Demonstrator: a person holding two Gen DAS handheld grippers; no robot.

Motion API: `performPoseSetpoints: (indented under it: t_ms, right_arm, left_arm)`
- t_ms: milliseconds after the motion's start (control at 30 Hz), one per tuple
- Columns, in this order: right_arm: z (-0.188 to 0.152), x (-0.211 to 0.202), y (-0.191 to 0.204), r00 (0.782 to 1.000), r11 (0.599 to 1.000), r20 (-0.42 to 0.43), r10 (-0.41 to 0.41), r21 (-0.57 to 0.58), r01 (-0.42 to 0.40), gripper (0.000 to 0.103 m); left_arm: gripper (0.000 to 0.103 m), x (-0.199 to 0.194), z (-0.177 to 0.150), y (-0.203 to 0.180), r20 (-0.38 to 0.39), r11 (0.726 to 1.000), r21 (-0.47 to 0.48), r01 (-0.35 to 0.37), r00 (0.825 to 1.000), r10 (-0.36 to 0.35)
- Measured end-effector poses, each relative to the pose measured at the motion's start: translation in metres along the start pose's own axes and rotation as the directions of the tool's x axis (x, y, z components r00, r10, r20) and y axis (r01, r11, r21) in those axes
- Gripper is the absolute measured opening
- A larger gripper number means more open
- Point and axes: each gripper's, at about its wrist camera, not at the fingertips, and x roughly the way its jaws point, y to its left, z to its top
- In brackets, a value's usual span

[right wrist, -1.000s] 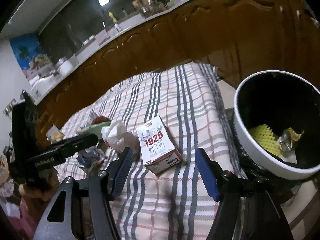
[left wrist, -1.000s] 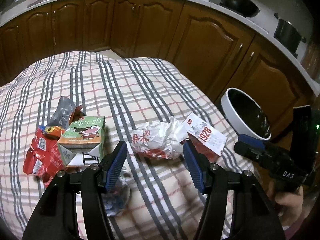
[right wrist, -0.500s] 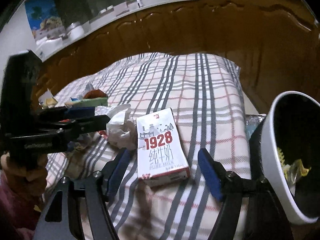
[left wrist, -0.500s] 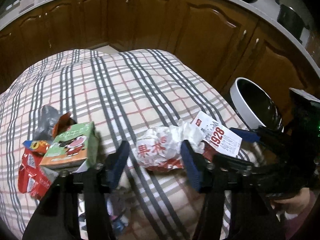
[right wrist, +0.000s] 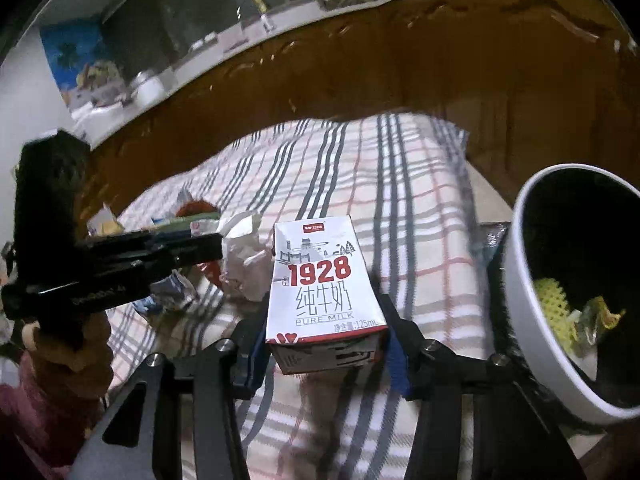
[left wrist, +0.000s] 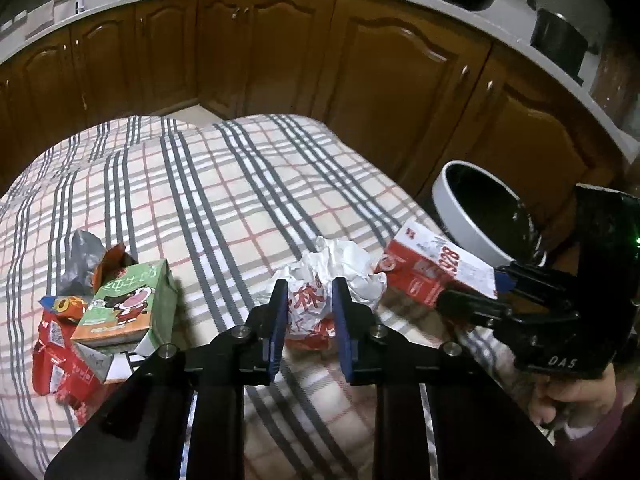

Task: Collect trash
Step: 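Grasp crumpled white paper with the left gripper while the right grasps the white milk carton, then carry paper and white carton over the bin and open both grippers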

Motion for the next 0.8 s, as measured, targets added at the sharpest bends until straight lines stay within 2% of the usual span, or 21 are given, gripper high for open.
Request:
performPoseSetpoints:
  t_ms: [300,533,800]
  right_arm:
    - [-0.005,-0.042,-0.008,0.995,0.998,0.1,-0.024,0.055,0.019,0.049]
    - [-0.012,-0.082,-0.035,0.981,0.989,0.173,-0.088,0.13,0.065,0.049]
    - [-0.018,-0.11,-0.067,0.962,0.966,0.199,-0.189,0.215,0.145,0.049]
  left_arm:
    - [0.02,-0.022,0.008,-0.023,0.047,0.999,0.024,0.045,0.998,-0.046]
    - [0.02,-0.022,0.016,-0.049,0.054,0.995,0.04,0.095,0.994,-0.097]
    - [0.02,-0.019,0.029,-0.086,0.059,0.986,0.083,0.142,0.987,-0.147]
